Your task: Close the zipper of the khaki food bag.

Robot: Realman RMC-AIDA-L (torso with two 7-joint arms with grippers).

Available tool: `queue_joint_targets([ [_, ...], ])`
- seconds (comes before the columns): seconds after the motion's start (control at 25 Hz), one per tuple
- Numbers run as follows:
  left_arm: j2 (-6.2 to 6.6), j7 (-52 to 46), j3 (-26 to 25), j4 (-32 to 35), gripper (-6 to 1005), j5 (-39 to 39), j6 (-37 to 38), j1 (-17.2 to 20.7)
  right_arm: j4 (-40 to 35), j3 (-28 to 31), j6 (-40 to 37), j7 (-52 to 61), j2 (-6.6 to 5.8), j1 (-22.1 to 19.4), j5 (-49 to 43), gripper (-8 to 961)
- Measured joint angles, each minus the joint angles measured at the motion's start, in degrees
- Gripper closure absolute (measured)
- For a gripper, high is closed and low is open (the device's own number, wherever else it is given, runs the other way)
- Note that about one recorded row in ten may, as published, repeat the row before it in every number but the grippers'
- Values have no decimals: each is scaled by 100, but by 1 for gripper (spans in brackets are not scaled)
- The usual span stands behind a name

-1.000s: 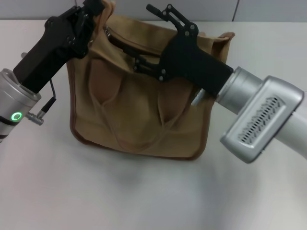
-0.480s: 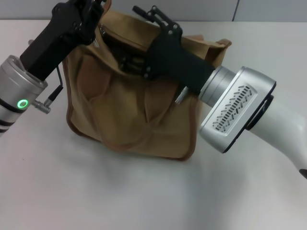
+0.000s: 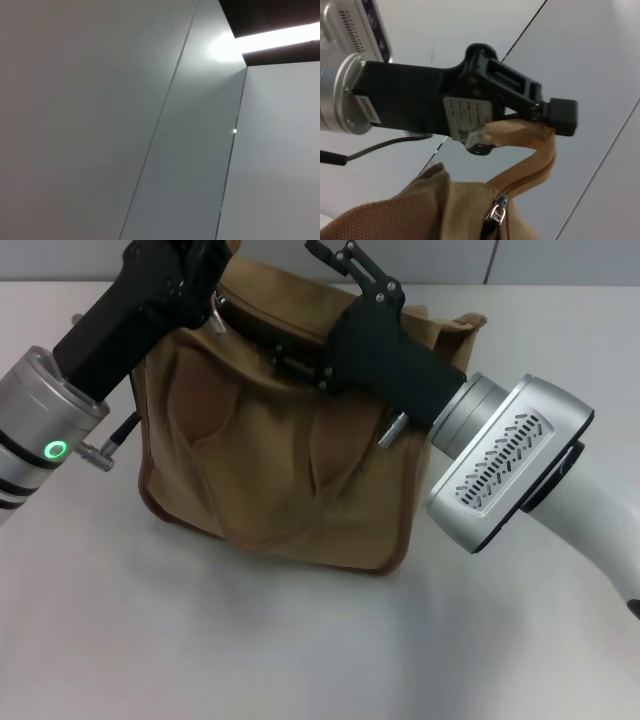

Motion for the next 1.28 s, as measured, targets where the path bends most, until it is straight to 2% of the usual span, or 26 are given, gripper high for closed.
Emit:
queue_joint_targets([
  [0.32,50,-35,-253,158,977,-24,4,364,13,7,-4,26,0,-71,-5,128],
  [0.36,58,-133,-401,389,976,-27,3,549,12,7,-4,31,0,-81,-5,128],
  [0.68,66,-297,-641,1052,973,-34,41,1000,71,10,-13,51,0,-146,-8,128],
  [0.76,87,-702,-566,1726,972,15,-128,1262,107,10,-12,53,0,-155,-8,128],
  [0.8,89,-733,-540,1801,943,18,-156,1289,120,10,-13,55,0,-160,-8,128],
  [0.88,93,-890,-316,2199,886,28,-300,1426,150,5,-13,61,-1,-176,-8,128],
  [0.96,90,-1034,310,2978,808,33,-609,1623,195,-18,-13,63,-1,-197,-8,128],
  [1.0,90,-1034,310,2978,768,33,-609,1623,195,-18,-13,63,-1,-197,-8,128],
  [1.08,79,-1100,679,3370,690,32,-878,1671,223,-34,-14,64,-1,-208,-10,127],
  [1.28,86,-1088,1730,3811,618,32,-1569,1656,280,-53,-19,65,-1,-253,-17,128],
])
